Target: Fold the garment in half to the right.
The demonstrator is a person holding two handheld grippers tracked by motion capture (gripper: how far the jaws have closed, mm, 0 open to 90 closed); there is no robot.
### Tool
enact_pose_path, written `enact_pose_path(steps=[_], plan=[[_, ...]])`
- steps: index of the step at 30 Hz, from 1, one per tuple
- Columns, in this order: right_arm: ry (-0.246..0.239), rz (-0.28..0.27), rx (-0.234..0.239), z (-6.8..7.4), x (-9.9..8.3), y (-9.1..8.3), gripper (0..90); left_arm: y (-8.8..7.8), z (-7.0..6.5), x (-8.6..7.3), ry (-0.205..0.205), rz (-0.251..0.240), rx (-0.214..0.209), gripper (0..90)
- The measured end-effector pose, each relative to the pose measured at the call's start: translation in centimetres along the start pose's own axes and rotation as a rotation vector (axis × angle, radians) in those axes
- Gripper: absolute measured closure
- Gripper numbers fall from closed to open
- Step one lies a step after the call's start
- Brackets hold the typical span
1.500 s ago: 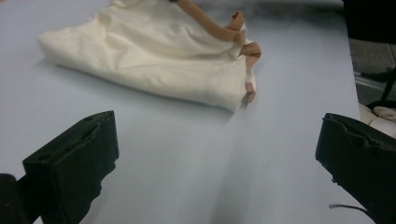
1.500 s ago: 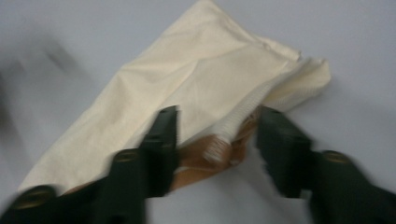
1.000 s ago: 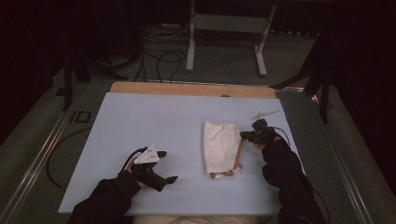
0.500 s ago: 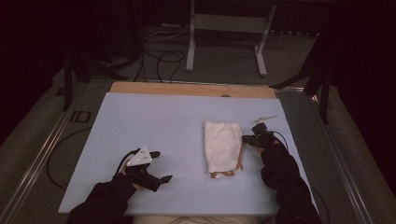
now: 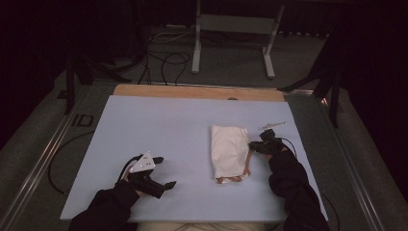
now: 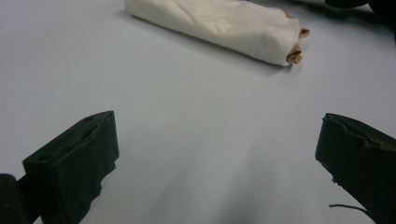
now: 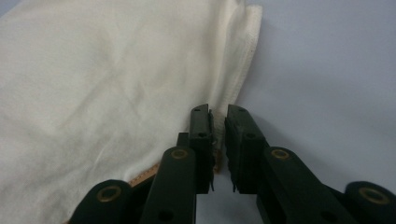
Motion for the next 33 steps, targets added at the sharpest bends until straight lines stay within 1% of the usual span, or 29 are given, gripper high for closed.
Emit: enact_pose_path(steps=[1,2,4,5,6,7,9,10,12,15,16,20,23,28,33], plan=[[-0.004,-0.002,-0.005,0.0,0.1,-0.1,76.0,0.0,0.0,0.0,0.001,0.000,-0.001,0.8],[-0.004,-0.007,0.002,0.0,0.1,-0.2,74.5,0.0,-0.1,0.0,0.002,-0.001,0.000,0.8],[0.004,-0.023,0.011,-0.1,0.5,-0.5,68.2,0.0,-0.2,0.0,0.008,0.003,0.000,0.8],[0.007,-0.033,0.017,-0.2,0.7,-0.7,67.3,0.0,-0.2,0.0,0.009,0.000,0.000,0.8],[0.009,-0.040,0.014,-0.3,1.0,-0.9,64.9,0.0,-0.3,0.0,0.011,0.004,0.001,0.8],[0.011,-0.048,0.017,-0.4,1.3,-1.1,60.9,0.0,-0.3,0.0,0.018,0.004,0.004,0.8],[0.016,-0.067,0.026,-0.6,2.0,-1.4,58.2,0.0,-0.4,-0.1,0.021,0.000,0.005,0.8],[0.018,-0.075,0.029,-0.7,2.3,-1.5,56.2,0.0,-0.4,-0.1,0.030,-0.002,0.010,0.8],[0.028,-0.091,0.049,-0.9,3.1,-1.7,55.1,-0.1,-0.4,-0.2,0.039,-0.009,0.012,0.8],[0.036,-0.098,0.055,-1.1,4.1,-1.4,56.0,-0.1,-0.3,-0.4,0.039,-0.008,0.015,0.8],[0.038,-0.101,0.059,-1.2,4.4,-1.3,56.4,-0.1,-0.3,-0.5,0.033,-0.010,0.014,0.8],[0.042,-0.098,0.043,-1.6,5.3,-0.2,61.1,-0.2,-0.1,-0.8,0.028,-0.011,0.017,0.8],[0.062,-0.101,0.036,-2.0,5.8,0.6,64.5,-0.3,0.0,-0.8,0.023,-0.019,0.016,0.8],[0.079,-0.080,0.048,-2.1,5.9,2.1,66.1,-0.2,0.1,-0.8,0.022,-0.025,0.012,0.8],[0.068,-0.048,0.039,-1.9,5.7,3.4,69.4,-0.1,0.1,-0.8,0.017,-0.022,0.010,0.8]])
Point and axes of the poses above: each handheld gripper's, and its own axes: y roughly forward along the jaws, x roughly out of its top, z roughly to its left, the point moved 5 cm from there along y, roughly forward along the jaws, and after that the axes turned 10 degrees about -x, right-handed, at the moved point
